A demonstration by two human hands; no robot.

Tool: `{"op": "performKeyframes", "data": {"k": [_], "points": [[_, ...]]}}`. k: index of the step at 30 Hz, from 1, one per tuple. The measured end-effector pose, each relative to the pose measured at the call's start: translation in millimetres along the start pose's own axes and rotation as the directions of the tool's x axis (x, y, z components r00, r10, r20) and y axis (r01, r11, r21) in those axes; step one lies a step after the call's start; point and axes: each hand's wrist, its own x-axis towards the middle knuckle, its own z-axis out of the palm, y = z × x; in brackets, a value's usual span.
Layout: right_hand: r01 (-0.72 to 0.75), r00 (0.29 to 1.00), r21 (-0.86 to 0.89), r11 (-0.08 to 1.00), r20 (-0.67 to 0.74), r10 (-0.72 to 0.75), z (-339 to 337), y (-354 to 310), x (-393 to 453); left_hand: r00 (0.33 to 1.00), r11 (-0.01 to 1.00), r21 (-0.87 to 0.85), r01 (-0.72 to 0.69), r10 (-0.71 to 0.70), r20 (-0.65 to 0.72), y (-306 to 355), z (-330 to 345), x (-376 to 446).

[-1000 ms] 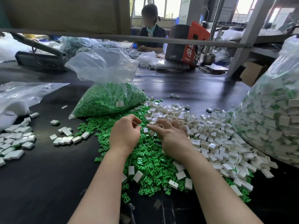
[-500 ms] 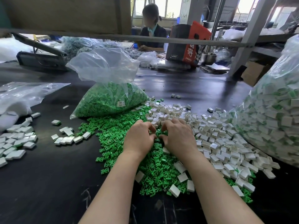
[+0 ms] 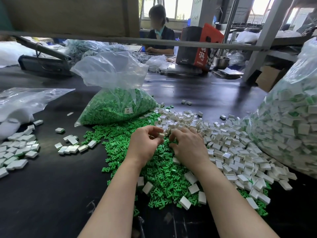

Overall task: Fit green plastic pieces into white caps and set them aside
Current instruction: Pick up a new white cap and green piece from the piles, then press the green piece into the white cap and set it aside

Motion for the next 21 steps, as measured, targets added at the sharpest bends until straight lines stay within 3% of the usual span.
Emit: {"op": "performKeyframes", "data": {"k": [7,10,15,21], "points": [[-0.039,0.997,0.192,0.981,-0.065,0.053,-6,2,0,1.0,0.98,-0.196,0.024,-0.025,0.0,3,0,0],[-0.075,0.99,0.396,0.915,-0.08,0.116,-10,2,1,1.0,0.97,-0.24,0.027,-0.028,-0.001,3,-1,0],[-0.127,0.974,0.814,0.567,-0.005,0.226,-19,-1,3,0.998,0.944,-0.325,0.064,-0.06,0.021,4,-1,1],[-0.212,0.958,0.953,0.215,0.159,0.24,-21,0,1,0.998,0.899,-0.433,0.065,-0.057,0.03,6,-1,0]]}}
